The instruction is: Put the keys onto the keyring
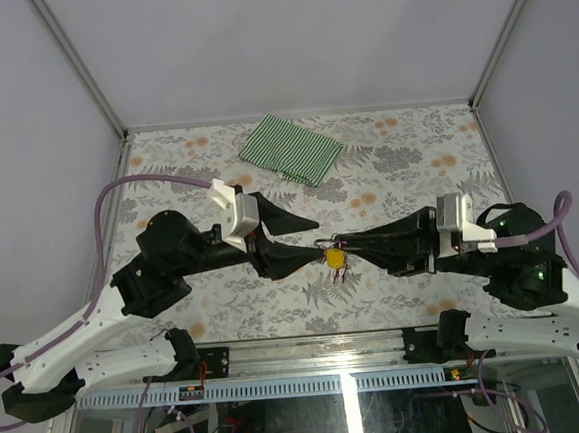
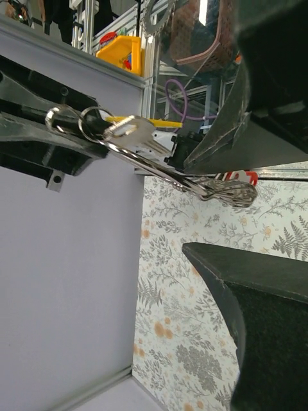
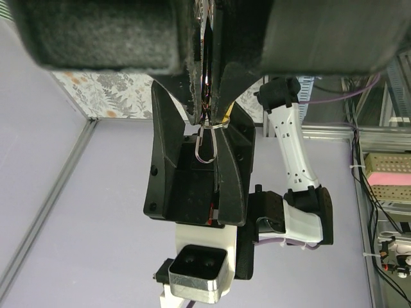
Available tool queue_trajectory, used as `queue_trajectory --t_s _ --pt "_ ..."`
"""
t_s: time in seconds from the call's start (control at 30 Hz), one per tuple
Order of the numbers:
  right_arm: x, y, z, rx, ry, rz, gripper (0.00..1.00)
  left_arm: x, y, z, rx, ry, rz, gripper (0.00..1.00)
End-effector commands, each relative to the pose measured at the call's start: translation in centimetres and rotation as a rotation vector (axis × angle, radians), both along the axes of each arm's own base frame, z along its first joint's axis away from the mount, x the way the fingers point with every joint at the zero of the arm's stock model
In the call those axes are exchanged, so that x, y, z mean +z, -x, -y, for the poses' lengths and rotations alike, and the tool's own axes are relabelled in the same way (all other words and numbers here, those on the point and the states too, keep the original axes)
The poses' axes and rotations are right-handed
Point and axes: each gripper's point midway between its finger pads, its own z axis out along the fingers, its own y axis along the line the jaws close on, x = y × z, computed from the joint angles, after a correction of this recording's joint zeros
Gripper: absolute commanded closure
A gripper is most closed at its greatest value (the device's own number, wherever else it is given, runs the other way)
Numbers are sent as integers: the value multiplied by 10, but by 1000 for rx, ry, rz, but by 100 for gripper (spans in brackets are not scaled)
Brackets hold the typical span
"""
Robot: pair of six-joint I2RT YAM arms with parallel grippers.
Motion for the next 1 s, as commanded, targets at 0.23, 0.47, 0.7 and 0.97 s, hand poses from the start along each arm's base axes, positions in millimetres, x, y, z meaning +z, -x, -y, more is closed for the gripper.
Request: queue_trajectory --t_s 0.23,0.47,0.7,0.97 --pt "26 2 -3 22 -94 11 100 44 15 -8 -63 121 81 70" --pt "24 1 -1 13 -97 0 100 37 7 -9 -17 87 65 100" --pt "12 -7 8 -48 -94 0 88 30 -8 -22 101 8 33 100" --pt "-7 -16 22 -125 -58 -10 65 22 -20 -32 188 -78 21 100"
